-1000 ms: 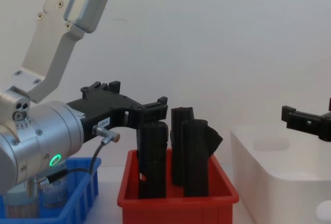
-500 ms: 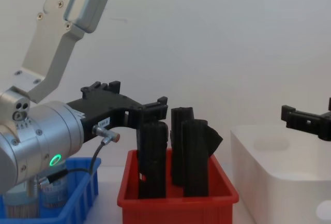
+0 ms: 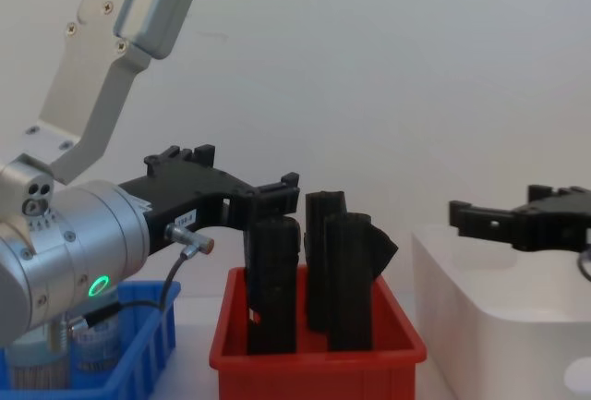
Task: Pick the cotton swabs from the blue box and place them into the white box.
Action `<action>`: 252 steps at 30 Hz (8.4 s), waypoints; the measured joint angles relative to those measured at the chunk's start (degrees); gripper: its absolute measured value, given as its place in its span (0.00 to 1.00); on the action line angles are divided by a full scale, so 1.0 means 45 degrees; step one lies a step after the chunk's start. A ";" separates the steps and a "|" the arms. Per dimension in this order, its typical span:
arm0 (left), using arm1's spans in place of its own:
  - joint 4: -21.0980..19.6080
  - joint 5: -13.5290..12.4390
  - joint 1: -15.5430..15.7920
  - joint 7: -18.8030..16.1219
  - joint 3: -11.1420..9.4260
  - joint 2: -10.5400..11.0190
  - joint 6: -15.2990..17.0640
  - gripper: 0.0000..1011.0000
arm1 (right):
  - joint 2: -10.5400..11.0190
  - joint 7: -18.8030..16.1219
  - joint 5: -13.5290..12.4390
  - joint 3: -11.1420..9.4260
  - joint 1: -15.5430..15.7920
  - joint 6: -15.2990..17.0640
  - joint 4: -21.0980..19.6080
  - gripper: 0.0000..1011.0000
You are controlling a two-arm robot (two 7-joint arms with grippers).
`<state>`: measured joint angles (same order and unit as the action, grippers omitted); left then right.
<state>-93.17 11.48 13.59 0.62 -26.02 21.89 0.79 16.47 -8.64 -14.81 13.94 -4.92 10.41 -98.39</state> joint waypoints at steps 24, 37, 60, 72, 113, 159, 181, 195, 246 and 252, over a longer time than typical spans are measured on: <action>0.0000 0.0001 0.0000 0.0000 0.0000 0.0001 0.0000 0.99 | -0.0984 -0.3891 0.2504 0.0361 -0.4049 0.3573 0.2628 0.99; 0.0000 0.0000 0.0000 0.0000 0.0000 0.0000 0.0000 0.99 | -0.1563 -0.4796 0.3436 0.0692 -0.5544 0.4160 0.4474 0.99; 0.0000 0.0000 0.0000 -0.0001 0.0000 0.0000 0.0000 0.99 | -0.2256 -0.5490 0.3873 0.1098 -0.6978 0.4175 0.6974 0.99; 0.0000 0.0000 0.0000 0.0000 0.0000 0.0000 0.0000 0.99 | -0.2561 -0.5731 0.3940 0.1304 -0.7534 0.3931 0.8073 0.99; 0.0000 -0.0001 0.0000 0.0000 0.0000 0.0000 0.0000 0.99 | -0.2513 -0.5535 0.2945 0.1133 -0.7563 0.3412 0.7674 0.43; -0.0001 -0.0001 0.0000 0.0000 0.0000 0.0001 0.0000 0.99 | -0.1175 0.1134 0.1307 -0.0187 -0.4468 0.1823 0.2225 0.43; 0.0000 -0.0001 0.0000 0.0000 0.0000 0.0000 0.0000 0.99 | -0.1584 0.4872 0.1343 -0.0152 -0.3528 0.2621 0.3386 0.89; -0.0623 -0.0154 -0.0163 -0.0241 0.0219 0.0368 0.0381 0.99 | -0.1691 0.5607 0.1310 -0.0166 -0.3376 0.2764 0.3730 0.99; -0.1873 0.3864 -0.2391 -0.0213 0.2828 0.4093 0.5061 0.99 | -0.1737 0.5973 0.1298 -0.0171 -0.3303 0.2835 0.3896 0.99; -0.1489 0.3702 -0.2199 0.0126 0.2773 0.3941 0.5009 0.99 | -0.1737 0.5973 0.1298 -0.0171 -0.3303 0.2835 0.3895 0.99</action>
<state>-99.87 28.14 3.70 1.19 -13.55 39.63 23.33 8.65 18.24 -8.97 13.18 -19.78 23.17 -80.86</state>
